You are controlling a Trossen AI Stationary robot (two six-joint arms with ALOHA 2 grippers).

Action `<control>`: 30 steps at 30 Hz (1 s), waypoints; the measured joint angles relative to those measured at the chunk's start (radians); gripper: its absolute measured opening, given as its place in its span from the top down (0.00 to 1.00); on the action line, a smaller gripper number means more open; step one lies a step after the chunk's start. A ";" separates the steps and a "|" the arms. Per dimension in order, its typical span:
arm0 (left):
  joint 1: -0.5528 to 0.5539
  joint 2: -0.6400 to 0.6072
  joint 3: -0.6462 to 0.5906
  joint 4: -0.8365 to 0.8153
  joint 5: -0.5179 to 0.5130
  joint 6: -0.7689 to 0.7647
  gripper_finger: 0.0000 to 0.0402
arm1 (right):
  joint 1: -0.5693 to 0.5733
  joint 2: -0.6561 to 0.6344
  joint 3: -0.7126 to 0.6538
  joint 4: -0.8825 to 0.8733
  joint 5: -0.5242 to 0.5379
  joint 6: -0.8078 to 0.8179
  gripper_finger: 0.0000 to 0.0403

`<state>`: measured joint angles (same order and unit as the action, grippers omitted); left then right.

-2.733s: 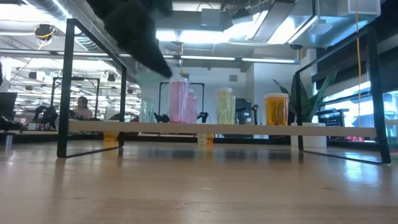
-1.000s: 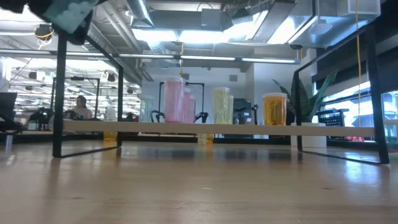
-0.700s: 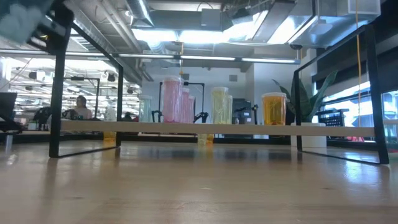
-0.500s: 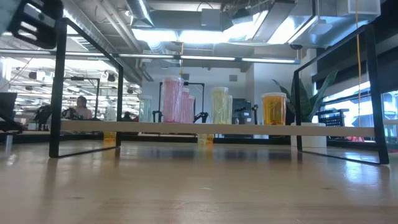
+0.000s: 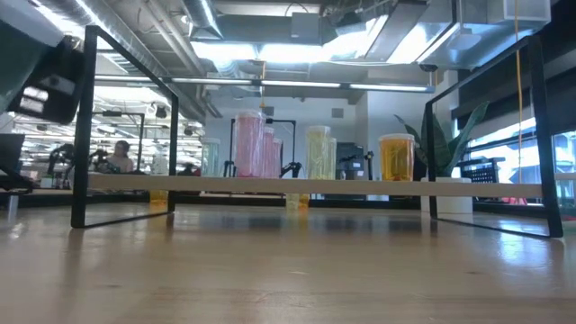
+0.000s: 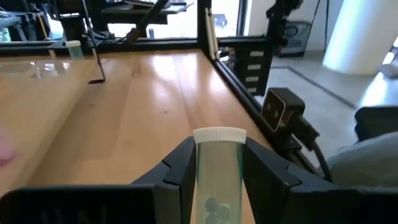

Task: Pick and place medicine bottles onto shelf by color
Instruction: Put the bottom blue pill bottle on the shelf aligned with the other blue pill bottle

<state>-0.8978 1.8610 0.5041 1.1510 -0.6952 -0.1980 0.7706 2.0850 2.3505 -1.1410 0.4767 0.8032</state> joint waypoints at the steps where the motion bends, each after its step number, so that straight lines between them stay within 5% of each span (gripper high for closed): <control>1: 0.000 0.020 0.000 0.031 0.000 -0.002 0.74 | 0.000 0.000 0.000 0.000 0.000 0.000 0.46; 12: 0.024 0.273 0.000 0.418 0.005 0.028 0.73 | 0.000 0.000 0.000 0.000 0.000 0.000 0.46; 30: 0.094 0.305 0.005 0.384 0.137 0.044 0.73 | 0.000 0.000 0.000 0.000 0.000 0.000 0.46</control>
<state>-0.8035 2.1662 0.5095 1.5349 -0.5578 -0.1538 0.7707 2.0850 2.3505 -1.1408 0.4767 0.8032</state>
